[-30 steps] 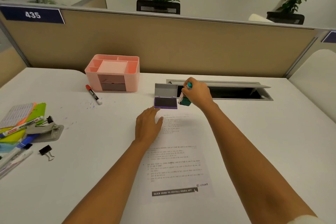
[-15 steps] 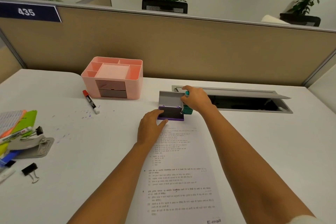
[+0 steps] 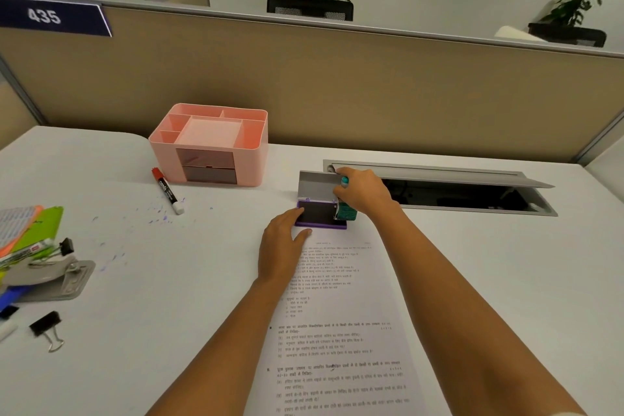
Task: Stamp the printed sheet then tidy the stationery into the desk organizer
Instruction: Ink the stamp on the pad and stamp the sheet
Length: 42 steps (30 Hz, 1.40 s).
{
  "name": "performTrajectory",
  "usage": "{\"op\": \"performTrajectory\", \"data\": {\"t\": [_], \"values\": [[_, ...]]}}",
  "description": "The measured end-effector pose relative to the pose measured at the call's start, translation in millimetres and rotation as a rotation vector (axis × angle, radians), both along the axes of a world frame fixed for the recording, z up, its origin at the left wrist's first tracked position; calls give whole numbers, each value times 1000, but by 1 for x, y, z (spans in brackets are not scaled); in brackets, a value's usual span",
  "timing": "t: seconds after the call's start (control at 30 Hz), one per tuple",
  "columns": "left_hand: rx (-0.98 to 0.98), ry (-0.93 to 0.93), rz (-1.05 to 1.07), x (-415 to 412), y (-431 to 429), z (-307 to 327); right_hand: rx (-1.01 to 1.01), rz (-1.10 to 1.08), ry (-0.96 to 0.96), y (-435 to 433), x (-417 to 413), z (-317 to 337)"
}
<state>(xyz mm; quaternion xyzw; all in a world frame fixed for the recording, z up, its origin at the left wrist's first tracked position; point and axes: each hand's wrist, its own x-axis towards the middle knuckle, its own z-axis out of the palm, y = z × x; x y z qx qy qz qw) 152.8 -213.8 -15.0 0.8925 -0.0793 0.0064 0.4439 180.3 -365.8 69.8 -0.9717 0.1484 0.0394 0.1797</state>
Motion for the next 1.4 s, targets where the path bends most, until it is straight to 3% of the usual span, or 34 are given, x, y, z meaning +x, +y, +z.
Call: {"op": "performTrajectory", "data": {"t": [0.63, 0.9, 1.0, 1.07, 1.23, 1.4], "values": [[-87, 55, 24, -5, 0, 6, 118, -54, -18, 5, -45, -1], [-38, -9, -8, -6, 2, 4, 719, -333, -342, -1, -47, 7], [-26, -24, -4, -4, 2, 2, 1022, -430, -378, 6, -43, 5], [-9, -32, -2, -4, 2, 1, 1117, -474, -382, 11, -39, -1], [28, -30, -6, -1, 2, -2, 1101, -545, -423, 32, -38, -23], [39, -13, -2, -1, 0, -2, 886, -559, -527, 50, -43, -40]]}}
